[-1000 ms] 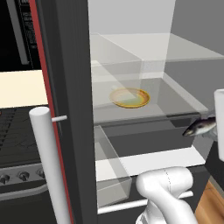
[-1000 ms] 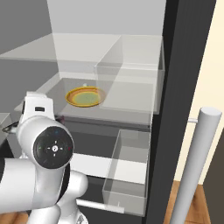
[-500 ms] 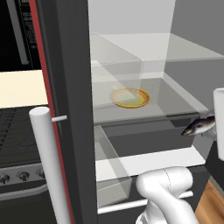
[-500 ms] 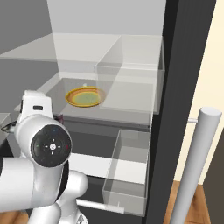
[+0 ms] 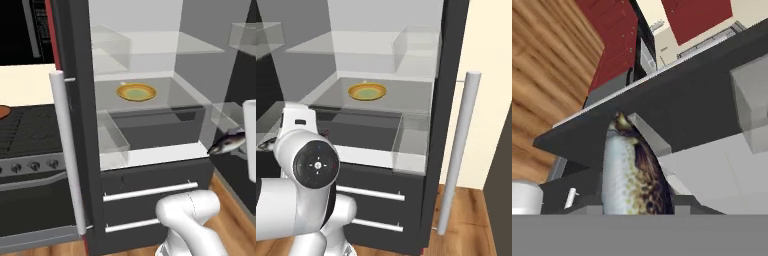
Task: Retrieve the fish from the fridge and place it on the saucepan with marinade on the stove.
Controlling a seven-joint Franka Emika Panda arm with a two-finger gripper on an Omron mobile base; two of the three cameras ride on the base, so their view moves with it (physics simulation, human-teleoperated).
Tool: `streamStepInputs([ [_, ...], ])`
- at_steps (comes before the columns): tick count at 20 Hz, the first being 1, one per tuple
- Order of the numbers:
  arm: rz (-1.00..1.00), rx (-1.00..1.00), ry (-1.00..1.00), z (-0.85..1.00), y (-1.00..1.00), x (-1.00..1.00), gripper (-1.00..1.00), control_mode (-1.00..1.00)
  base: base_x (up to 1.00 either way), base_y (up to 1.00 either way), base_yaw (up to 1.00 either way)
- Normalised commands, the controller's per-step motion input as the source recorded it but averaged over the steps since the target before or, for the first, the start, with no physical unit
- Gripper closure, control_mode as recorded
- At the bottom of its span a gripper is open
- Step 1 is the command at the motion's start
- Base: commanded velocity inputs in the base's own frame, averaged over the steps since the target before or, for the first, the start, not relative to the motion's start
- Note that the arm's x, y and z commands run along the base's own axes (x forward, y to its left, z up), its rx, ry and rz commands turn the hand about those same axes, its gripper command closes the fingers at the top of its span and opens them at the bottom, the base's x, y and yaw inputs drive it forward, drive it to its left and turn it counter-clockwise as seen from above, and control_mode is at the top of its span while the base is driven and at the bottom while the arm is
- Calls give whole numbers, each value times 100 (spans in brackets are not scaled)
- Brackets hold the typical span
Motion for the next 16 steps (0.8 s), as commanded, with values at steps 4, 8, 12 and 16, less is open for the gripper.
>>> streamStepInputs([
  [4,0,0,0,0,0,0,100,100,-100,0,0],
  [8,0,0,0,0,0,0,100,100,-100,0,0],
  [12,0,0,0,0,0,0,100,100,-92,8,0],
  [16,0,0,0,0,0,0,100,100,-66,45,0],
])
